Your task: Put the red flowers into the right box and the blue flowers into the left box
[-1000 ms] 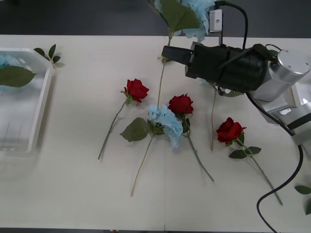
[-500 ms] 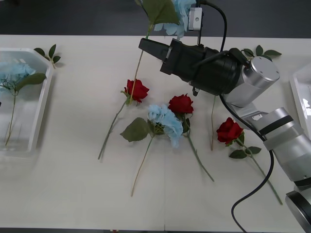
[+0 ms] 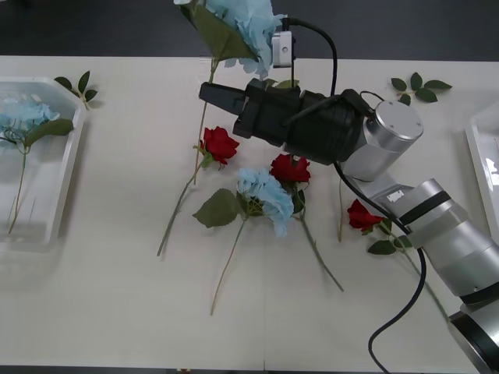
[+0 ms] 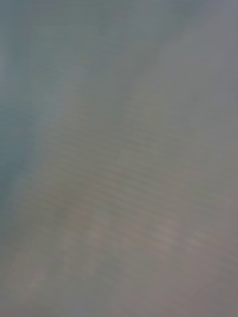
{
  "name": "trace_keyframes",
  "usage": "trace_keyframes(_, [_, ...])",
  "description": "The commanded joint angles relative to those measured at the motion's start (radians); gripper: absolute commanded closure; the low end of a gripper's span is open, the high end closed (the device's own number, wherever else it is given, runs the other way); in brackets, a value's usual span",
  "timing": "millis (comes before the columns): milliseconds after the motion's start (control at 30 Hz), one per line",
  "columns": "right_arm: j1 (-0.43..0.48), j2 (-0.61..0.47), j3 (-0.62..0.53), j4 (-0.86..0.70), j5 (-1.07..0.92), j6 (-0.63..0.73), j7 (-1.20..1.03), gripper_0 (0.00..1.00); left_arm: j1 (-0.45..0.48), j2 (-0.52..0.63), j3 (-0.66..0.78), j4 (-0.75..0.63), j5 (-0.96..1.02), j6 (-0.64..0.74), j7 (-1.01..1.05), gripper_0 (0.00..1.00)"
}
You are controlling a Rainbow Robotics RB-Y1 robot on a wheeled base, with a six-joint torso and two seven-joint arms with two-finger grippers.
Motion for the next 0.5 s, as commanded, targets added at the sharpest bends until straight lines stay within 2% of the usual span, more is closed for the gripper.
trace_keyframes(33, [-0.045,0.018,0.010,-0.021,-0.005,-0.002,0.031,1.00,-0.016,0.047,0.100,-0.129,0.061,0.157,-0.027,0.00])
trace_keyframes(300, [-0.047,0.030,0.019,-0.021,-0.007,-0.005,0.033,1.00,-0.014,0.049,0.172,-0.163,0.333,0.318,-0.044,0.00])
trace_keyframes(500, [-0.047,0.037,0.020,-0.021,-0.007,-0.015,0.036,1.00,-0.014,0.047,0.132,-0.135,0.564,0.366,-0.131,0.00])
